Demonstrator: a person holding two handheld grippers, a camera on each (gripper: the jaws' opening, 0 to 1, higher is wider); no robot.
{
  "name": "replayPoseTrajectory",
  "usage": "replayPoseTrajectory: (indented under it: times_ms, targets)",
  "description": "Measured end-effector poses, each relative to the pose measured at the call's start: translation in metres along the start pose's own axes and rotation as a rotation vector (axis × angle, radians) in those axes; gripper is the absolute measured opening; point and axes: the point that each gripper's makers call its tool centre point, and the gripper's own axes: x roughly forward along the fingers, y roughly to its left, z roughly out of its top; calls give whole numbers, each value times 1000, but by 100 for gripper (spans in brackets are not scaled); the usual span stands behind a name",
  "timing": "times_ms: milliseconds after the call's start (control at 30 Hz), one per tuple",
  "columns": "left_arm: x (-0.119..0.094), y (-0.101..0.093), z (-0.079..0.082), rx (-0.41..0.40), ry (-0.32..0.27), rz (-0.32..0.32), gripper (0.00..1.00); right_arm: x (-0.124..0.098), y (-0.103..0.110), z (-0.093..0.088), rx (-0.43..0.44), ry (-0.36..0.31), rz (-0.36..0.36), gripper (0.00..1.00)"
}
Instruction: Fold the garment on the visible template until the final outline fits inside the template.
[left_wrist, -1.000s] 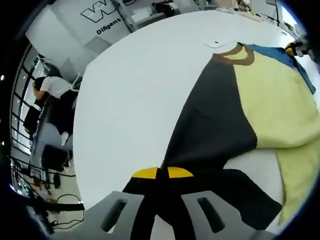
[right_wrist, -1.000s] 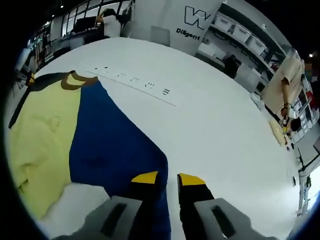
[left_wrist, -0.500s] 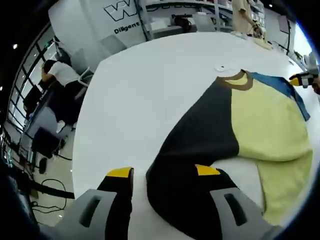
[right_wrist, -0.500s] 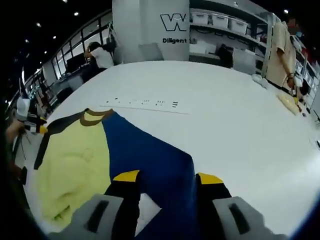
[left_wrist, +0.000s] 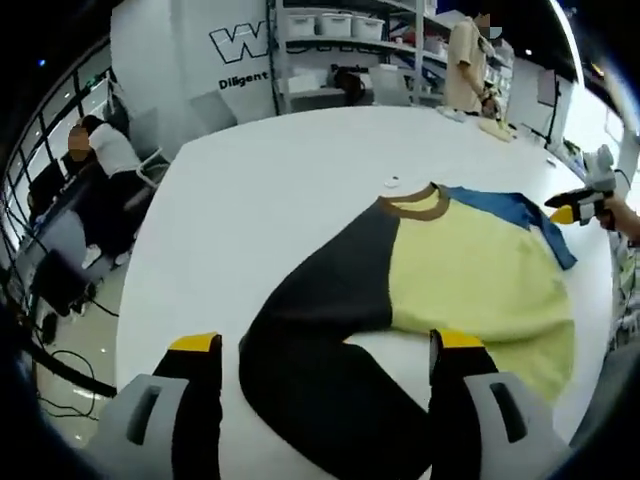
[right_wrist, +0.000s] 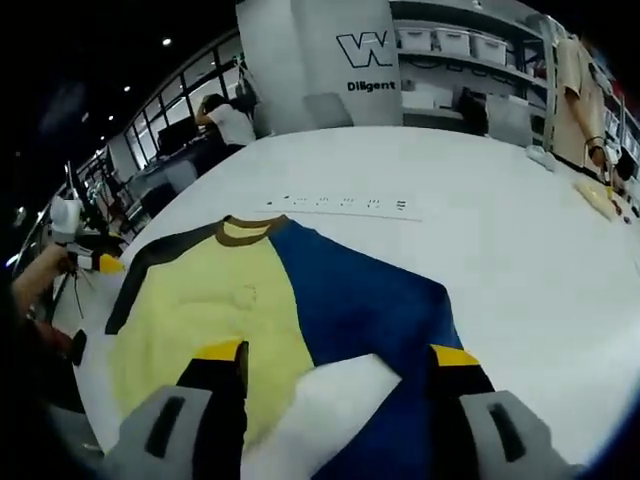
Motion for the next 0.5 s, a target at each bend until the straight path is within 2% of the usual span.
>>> replayPoseTrajectory:
  times_ms: [67, 133, 200, 267, 367, 500]
  targets:
    - [-4, -10, 7, -33, -58, -32, 87, -1, 6, -3, 6, 1, 10, 75]
    - [-5, -14, 3, -27, -47, -38, 90, -3, 14, -7, 13, -1, 26, 78]
    - [-5, -16, 1, -24, -42, -42, 89, -3, 17, -8, 14, 0, 32, 80]
    - [-14, -31, -1, 4, -53, -54, 90, -8, 40, -18, -5, 6, 100, 82]
    - [-19, -39, 2, -15, -83, -67, 93, -11, 48, -23, 6, 11, 121, 85]
    - [-32, -51, -1, -1, -96, -81, 94, -18, 61, -31, 7, 8, 151, 86]
